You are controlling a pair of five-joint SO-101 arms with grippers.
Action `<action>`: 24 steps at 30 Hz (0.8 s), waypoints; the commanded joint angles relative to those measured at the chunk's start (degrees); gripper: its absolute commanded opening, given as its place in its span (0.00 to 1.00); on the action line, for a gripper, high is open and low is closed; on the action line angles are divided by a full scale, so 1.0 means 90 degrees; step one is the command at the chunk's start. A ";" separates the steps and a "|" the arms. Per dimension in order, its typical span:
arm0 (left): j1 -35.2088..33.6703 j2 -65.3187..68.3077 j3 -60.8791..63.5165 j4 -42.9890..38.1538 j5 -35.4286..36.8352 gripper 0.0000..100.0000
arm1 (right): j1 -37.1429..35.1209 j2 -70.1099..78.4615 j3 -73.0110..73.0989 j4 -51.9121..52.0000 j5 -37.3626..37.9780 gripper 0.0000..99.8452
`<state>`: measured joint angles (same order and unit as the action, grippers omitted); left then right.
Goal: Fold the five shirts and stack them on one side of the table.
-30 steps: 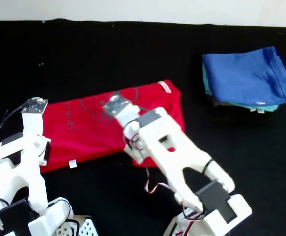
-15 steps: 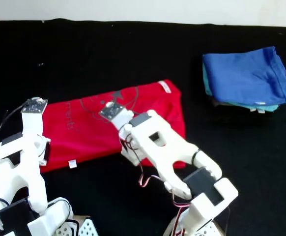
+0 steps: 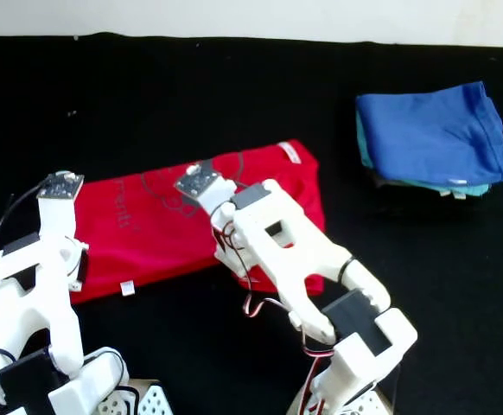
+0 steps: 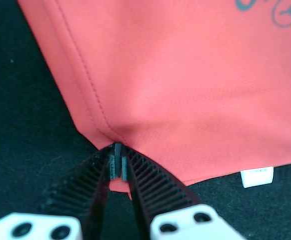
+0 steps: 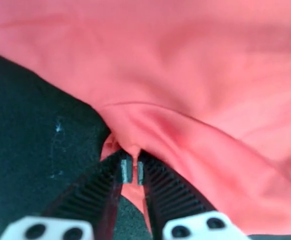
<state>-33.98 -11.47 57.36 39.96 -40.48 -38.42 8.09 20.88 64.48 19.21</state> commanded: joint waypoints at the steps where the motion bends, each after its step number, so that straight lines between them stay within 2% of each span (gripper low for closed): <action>1: 0.0073 0.0015 0.0034 -0.0244 0.0029 0.01 | 0.0083 -0.0054 -0.0376 0.0376 0.0059 0.01; 7: 0.0073 0.0015 0.0034 -0.0244 0.0029 0.01 | 0.0083 -0.0054 -0.1079 0.1578 0.0313 0.01; 14: 0.0073 0.0015 0.0034 -0.0244 0.0029 0.01 | -0.0073 -0.0054 -0.1333 0.2300 0.0557 0.01; 24: 0.0073 0.0015 0.0034 -0.0244 0.0029 0.01 | -0.0288 -0.0015 -0.1294 0.2369 0.0567 0.01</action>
<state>-33.98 -11.47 57.36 39.78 -40.48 -40.53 8.09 11.12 85.05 23.52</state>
